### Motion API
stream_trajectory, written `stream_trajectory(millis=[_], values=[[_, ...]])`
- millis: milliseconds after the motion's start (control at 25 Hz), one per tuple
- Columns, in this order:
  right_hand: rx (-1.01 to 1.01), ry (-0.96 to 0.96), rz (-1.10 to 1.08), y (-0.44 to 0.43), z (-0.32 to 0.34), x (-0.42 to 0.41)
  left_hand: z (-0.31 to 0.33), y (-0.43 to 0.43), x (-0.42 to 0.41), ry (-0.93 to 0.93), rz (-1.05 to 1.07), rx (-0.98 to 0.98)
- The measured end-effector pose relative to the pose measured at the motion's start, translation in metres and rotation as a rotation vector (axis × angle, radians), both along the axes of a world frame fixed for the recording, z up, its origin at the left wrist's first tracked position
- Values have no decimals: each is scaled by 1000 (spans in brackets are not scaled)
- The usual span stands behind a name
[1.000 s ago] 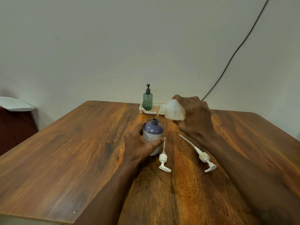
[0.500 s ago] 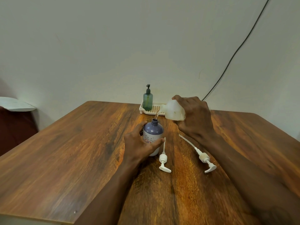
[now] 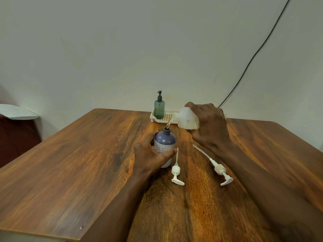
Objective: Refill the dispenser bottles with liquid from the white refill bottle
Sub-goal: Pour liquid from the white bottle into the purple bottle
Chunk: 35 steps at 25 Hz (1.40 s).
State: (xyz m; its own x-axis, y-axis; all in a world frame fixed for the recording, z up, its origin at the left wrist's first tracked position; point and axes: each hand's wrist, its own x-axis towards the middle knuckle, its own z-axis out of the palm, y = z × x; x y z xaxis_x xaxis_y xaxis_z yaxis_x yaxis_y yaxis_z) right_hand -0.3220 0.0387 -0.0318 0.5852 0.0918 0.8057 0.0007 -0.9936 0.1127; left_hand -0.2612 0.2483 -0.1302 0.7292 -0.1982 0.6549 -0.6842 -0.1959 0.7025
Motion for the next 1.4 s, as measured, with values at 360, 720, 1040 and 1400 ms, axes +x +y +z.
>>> stream_trajectory(millis=[360,720,1040,1400], values=[[0,3,-8,0,-1,2,0,1,-2,1,-3,-8],[1,1,-6,0,-1,2,1,1,-2,-4,-7,-12],[-2,7,-5,0,-1,3,1,1,-2,8,-8,-12],[-8,18,-12,-1,-3,3,-1,2,0,12,-15,-14]])
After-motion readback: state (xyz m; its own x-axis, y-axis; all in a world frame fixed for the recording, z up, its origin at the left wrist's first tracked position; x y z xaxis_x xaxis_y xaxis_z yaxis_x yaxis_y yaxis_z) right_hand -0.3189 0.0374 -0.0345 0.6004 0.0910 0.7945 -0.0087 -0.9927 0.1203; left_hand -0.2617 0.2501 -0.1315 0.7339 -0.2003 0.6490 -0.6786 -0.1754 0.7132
